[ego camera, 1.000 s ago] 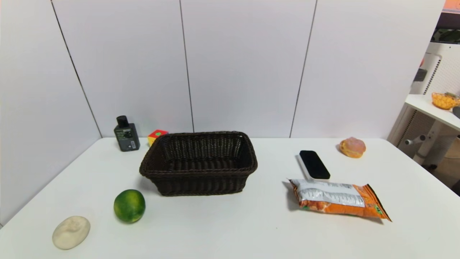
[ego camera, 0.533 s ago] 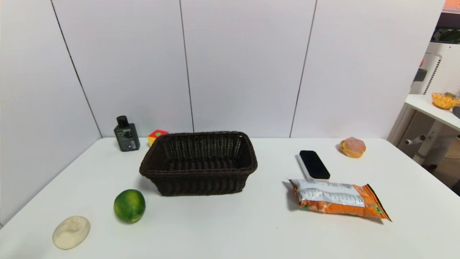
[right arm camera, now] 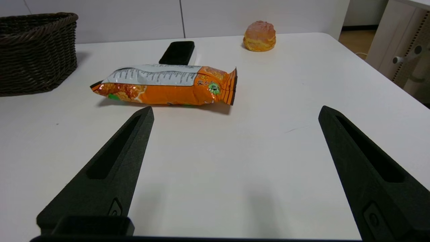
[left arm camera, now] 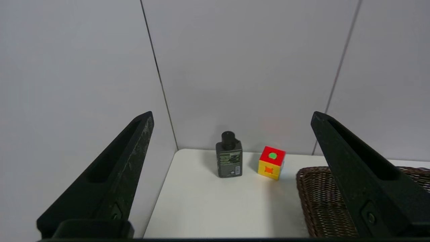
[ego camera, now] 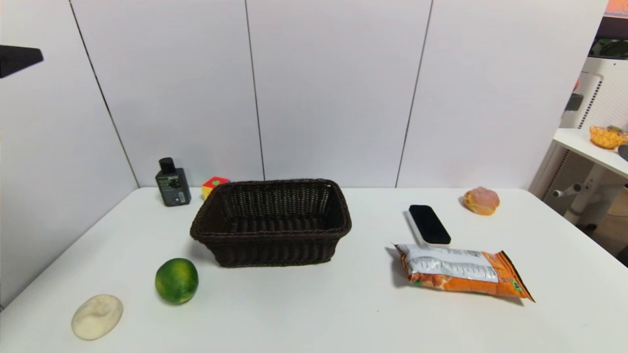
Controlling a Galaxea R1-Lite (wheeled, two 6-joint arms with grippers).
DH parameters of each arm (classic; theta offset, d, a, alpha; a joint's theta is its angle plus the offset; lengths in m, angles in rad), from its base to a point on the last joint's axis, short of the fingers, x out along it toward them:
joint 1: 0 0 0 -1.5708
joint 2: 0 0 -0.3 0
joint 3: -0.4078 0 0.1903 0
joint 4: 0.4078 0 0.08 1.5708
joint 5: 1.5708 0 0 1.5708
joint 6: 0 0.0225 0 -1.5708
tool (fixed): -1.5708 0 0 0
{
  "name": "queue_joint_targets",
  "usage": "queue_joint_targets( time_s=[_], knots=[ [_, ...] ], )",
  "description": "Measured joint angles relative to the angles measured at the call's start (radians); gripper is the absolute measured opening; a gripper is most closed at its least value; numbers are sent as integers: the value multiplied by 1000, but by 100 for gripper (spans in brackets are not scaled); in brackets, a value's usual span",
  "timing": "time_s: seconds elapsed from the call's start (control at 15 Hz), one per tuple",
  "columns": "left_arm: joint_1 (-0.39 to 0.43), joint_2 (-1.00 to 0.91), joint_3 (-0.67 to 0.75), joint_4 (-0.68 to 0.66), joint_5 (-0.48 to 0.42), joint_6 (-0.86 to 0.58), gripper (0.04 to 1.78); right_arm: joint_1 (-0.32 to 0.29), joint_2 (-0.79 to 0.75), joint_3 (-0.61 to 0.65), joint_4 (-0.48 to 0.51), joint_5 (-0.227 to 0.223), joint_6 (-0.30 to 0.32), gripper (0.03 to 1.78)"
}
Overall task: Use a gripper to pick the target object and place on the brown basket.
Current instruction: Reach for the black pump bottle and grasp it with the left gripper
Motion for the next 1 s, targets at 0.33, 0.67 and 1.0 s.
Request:
queue_joint_targets(
  time_s=[0.33,0.67,1.0],
  knots=[
    [41,319,-106,-2,-1,0,169,0,0,0,1,0,0,169],
    [54,565,-141,-7,-59,-4,169,0,0,0,1,-1,0,169],
    [76,702,-186,-34,-190,32,169,0,0,0,0,-1,0,169]
  ],
)
